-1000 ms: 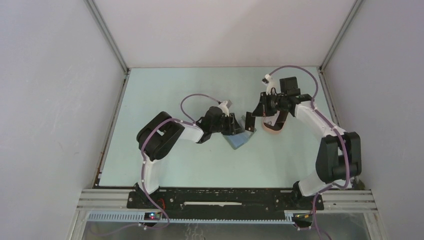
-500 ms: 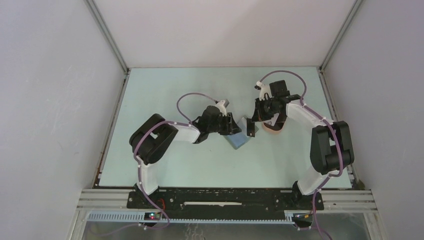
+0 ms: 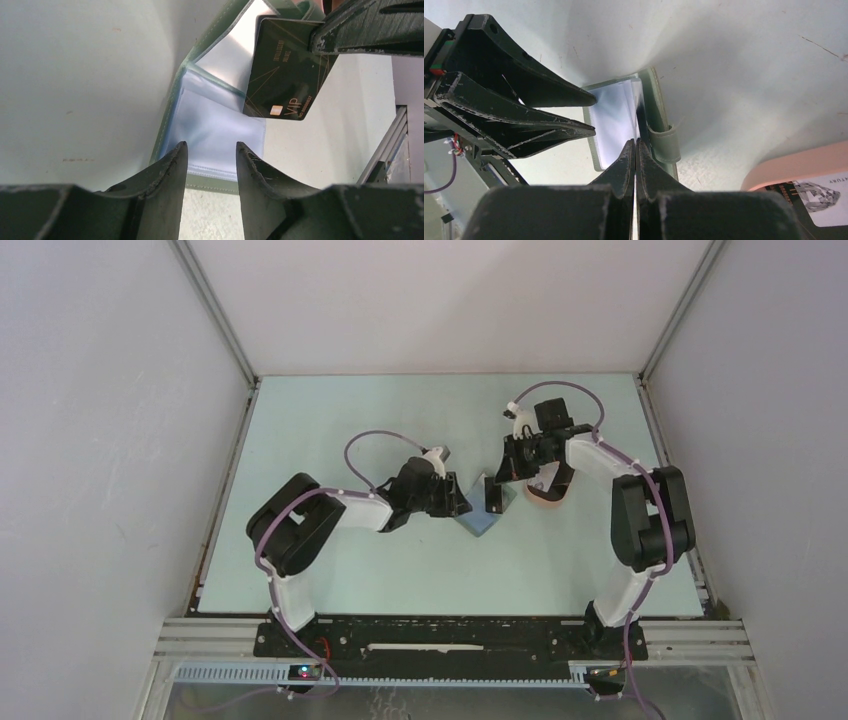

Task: Put the credit cards into the card holder
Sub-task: Insert the credit card into the card holder.

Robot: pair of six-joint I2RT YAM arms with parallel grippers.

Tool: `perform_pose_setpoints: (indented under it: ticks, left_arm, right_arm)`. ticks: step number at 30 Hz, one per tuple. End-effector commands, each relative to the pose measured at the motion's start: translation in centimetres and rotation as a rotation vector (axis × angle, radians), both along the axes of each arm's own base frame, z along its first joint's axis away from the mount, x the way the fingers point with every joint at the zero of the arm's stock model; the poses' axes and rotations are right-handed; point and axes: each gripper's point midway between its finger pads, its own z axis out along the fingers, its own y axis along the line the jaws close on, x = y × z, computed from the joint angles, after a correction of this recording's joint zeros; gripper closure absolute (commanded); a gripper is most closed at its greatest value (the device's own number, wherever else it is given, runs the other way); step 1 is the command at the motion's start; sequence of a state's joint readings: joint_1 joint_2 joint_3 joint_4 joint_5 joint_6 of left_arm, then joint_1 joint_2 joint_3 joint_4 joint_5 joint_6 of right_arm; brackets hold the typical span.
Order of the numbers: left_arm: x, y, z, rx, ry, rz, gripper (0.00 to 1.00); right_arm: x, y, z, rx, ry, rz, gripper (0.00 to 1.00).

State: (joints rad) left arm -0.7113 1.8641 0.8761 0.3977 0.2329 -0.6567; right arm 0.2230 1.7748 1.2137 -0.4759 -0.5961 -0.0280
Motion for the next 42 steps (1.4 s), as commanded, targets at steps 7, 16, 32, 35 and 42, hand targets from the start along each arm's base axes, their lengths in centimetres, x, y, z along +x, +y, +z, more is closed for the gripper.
perform_pose_setpoints:
  ticks: [7,16,32,35,42]
  left_arm:
    - [-2.7,3.4,-2.8,0.116,0.085,0.054,0.51]
    - [-3.6,4.8,-2.1,0.141,0.09,0.086,0.49]
    - [-6.2,5.7,0.3,-0.028,0.095,0.127,0.43]
    - [-7.0,5.4,0.2,-0.091,0.133,0.134,0.43]
    - [-7.1,5.3,-2.8,-0.077,0.226,0.183,0.45]
  right_arm:
    - [1.1,-0.3,0.0,0.057,0.009,0.011,1.0]
    - [0.1,-0.5,-1.5,0.078,0.088,0.022,1.0]
    - [-1.7,2.2,-1.9,0.163,0.144,0.094,1.0]
    - [-1.9,2.5,-2.0,0.182,0.16,0.091,1.0]
    - [-2.3,3.0,-2.5,0.225,0.199,0.067,1.0]
